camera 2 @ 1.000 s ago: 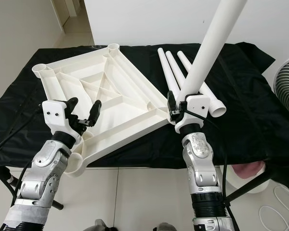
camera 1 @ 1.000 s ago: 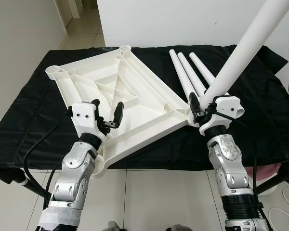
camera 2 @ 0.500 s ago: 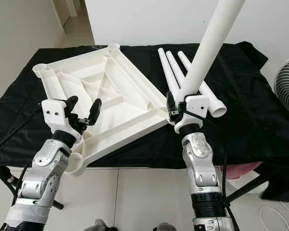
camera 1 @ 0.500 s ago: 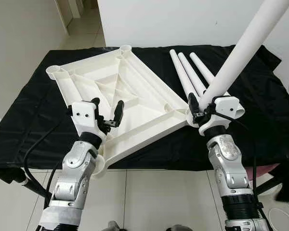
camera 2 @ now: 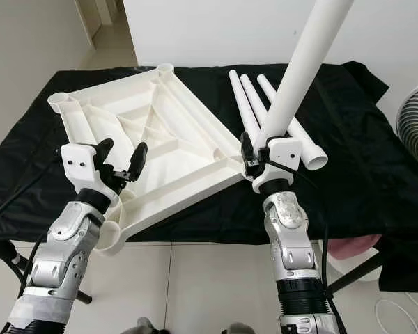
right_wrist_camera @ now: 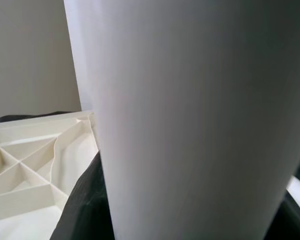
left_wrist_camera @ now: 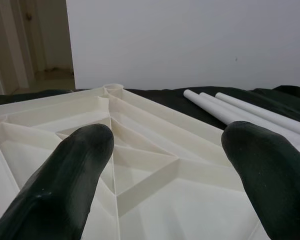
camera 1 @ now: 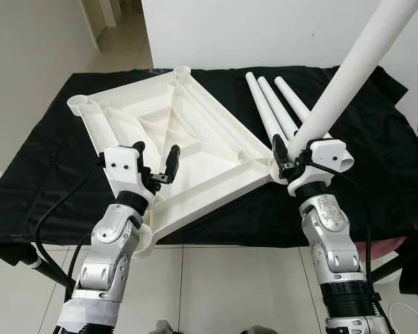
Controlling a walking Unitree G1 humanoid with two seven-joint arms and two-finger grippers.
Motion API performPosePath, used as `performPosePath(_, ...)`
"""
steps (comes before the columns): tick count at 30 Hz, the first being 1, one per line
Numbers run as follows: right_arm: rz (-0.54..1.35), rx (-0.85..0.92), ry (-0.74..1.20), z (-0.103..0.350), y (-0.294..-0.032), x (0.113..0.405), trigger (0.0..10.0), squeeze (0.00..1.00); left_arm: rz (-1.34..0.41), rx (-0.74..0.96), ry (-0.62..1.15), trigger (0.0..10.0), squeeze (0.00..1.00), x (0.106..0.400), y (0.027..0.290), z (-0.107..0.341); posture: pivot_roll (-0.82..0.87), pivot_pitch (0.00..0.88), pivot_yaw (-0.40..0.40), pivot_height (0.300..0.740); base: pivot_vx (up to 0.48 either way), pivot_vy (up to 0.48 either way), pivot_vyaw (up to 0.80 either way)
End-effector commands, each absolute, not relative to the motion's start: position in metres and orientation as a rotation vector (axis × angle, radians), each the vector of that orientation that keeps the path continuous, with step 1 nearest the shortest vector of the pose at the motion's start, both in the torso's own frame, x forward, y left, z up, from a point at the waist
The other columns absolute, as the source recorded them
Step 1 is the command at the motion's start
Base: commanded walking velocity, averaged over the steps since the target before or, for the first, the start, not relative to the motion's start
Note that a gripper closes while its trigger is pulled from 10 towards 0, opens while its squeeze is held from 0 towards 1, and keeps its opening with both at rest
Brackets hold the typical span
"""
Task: Building children table
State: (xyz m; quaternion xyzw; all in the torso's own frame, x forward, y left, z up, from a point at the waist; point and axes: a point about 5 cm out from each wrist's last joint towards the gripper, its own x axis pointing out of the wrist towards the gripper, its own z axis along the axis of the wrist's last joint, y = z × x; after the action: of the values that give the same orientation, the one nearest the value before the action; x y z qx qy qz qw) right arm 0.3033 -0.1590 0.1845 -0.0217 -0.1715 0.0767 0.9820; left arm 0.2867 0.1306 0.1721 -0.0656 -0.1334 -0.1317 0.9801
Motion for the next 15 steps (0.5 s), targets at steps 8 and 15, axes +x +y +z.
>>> performPosePath(8,0.164,-0.047,-0.349,0.1854,-0.1566,0.3035,10.0,0.0,-0.301,-0.119,-0.271,10.0,0.0,0.2863,0.1289,0.1724,-0.14,0.01,0.074,0.74,0.298,0.0,0.0)
performPosePath(15,0.165,-0.049,-0.347,0.1849,-0.1565,0.3046,10.0,0.0,-0.299,-0.128,-0.275,10.0,0.0,0.2863,0.1284,0.173,-0.14,0.01,0.074,0.74,0.245,0.0,0.0)
